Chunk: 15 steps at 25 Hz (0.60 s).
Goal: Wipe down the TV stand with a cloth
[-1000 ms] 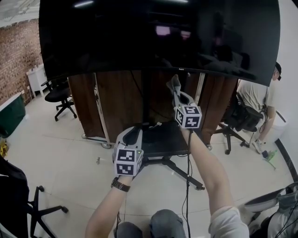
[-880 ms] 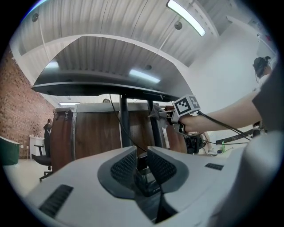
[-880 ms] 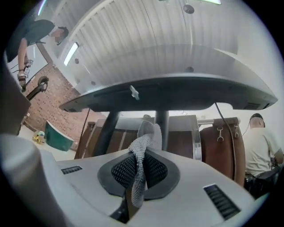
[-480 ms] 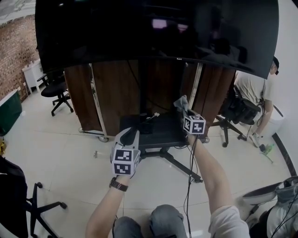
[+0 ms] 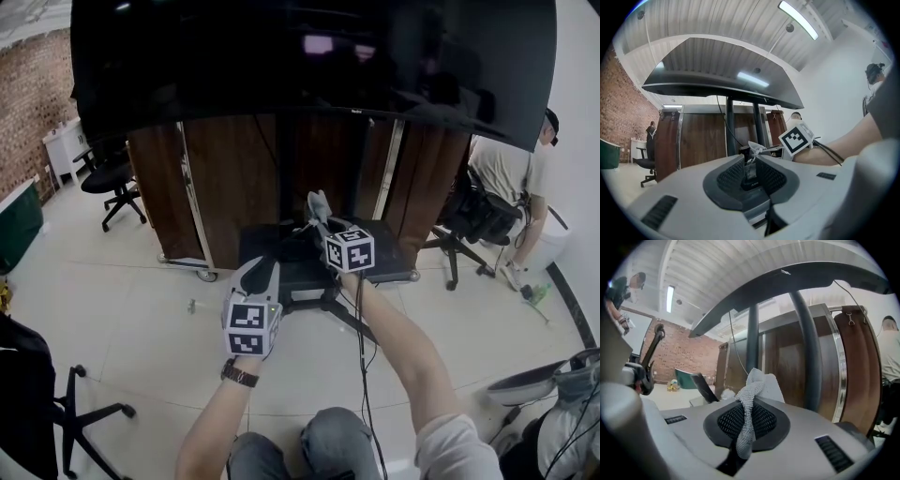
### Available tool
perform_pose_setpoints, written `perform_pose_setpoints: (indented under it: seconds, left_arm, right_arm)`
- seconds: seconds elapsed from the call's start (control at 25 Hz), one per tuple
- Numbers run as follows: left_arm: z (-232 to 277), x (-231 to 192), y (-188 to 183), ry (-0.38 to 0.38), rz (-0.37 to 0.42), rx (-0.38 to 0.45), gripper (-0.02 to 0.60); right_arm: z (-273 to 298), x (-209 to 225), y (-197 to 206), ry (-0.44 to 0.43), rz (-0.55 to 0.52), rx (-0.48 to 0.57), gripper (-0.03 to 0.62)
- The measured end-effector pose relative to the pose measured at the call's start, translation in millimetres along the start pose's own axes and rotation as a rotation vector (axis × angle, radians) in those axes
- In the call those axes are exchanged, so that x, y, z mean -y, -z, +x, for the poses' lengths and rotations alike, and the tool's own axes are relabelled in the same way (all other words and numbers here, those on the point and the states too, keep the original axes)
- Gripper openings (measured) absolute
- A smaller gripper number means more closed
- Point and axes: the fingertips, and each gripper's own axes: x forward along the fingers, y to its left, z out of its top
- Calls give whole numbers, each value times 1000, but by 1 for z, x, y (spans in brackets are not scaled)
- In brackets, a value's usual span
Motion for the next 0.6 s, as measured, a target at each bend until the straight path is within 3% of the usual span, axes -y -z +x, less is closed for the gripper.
perform_pose_setpoints:
  seconds: [0.28, 0.48, 0.6]
  left_arm:
    - [3, 1, 9, 8, 8, -14, 95]
    - [6, 5, 18, 18, -1, -25, 95]
    - [8, 10, 22, 29, -2, -31, 95]
  right_arm:
    - [-37, 89, 29, 182, 26, -44, 25]
    - [-116, 182, 36, 398, 107, -3, 25]
    - [-159, 194, 28, 455, 58, 26, 25]
